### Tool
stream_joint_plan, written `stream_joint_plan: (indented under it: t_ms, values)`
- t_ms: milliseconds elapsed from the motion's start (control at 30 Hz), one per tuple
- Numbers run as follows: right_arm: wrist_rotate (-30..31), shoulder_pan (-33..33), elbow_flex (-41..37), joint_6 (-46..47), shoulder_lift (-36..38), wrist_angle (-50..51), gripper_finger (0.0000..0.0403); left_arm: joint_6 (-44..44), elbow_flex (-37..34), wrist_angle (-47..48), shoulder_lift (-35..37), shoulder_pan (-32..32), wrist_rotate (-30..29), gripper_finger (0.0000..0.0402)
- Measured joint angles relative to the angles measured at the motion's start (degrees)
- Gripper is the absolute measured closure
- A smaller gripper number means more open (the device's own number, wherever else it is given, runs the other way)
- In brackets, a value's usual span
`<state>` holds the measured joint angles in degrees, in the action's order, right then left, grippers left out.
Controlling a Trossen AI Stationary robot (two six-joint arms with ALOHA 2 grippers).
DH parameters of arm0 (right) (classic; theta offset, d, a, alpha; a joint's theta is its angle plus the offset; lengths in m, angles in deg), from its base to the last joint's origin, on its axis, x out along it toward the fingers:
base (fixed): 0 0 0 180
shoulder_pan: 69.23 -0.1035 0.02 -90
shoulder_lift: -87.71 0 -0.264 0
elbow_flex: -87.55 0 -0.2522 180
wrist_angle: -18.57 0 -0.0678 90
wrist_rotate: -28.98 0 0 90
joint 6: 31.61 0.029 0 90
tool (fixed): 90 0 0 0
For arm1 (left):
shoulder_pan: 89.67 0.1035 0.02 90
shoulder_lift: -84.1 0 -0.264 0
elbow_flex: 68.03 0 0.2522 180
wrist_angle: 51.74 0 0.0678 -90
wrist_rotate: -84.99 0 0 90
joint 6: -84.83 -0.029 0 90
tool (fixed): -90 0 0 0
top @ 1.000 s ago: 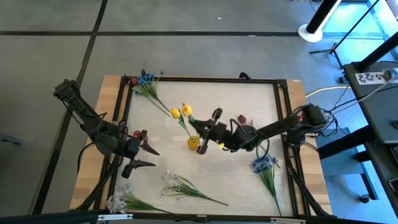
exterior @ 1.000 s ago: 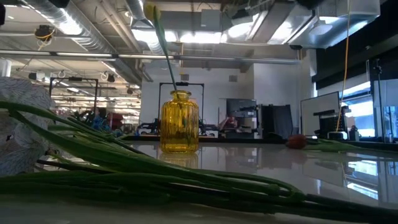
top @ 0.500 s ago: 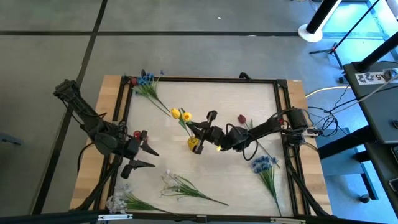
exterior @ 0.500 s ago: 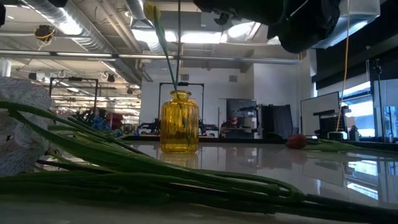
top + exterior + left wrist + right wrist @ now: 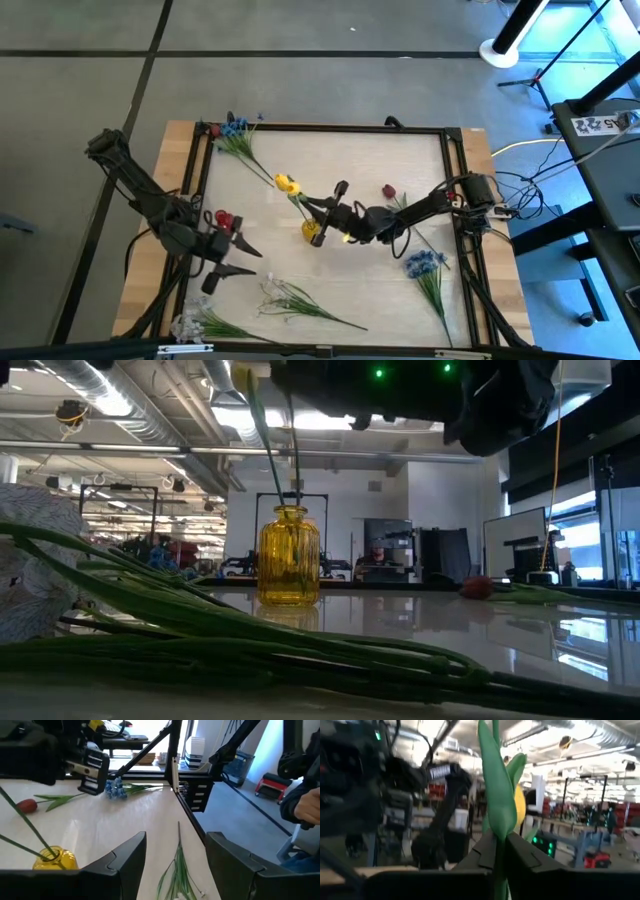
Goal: Sort flowers into vase by color
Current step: Put the yellow tulip into the yellow flower vase, then put the top white flowers into the yellow flower vase
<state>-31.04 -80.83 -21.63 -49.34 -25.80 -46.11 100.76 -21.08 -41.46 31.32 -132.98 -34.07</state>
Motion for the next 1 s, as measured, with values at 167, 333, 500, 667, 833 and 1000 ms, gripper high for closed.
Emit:
stream_joint_plan:
  t_ms: [167,333,500,667,833,1000]
  values:
    - [3.57,-0.51,0.00,4.20,0.16,7.04,0.0308,0.26,0.62,-0.25,-1.36,0.70,-0.28,0.0202]
    - [12.22,-2.41,0.00,4.45,3.41,14.79,0.0242,-0.02,4.48,3.51,-1.97,0.23,0.16,0.0202]
    - [16.00,-4.42,0.00,6.85,8.70,25.88,0.0200,0.00,6.90,6.64,-2.43,-0.38,0.10,0.0202]
    - [16.35,-7.77,0.00,6.85,13.98,31.73,0.0168,0.10,8.49,6.31,-7.22,-0.98,0.04,0.0202]
    - [16.32,-13.61,1.04,5.61,15.82,36.54,0.0148,3.60,9.28,6.49,-13.73,-0.99,0.18,0.0202]
    - [16.00,-20.37,6.49,9.99,15.80,52.41,0.0146,9.20,10.53,6.41,-19.17,-1.85,1.22,0.0202]
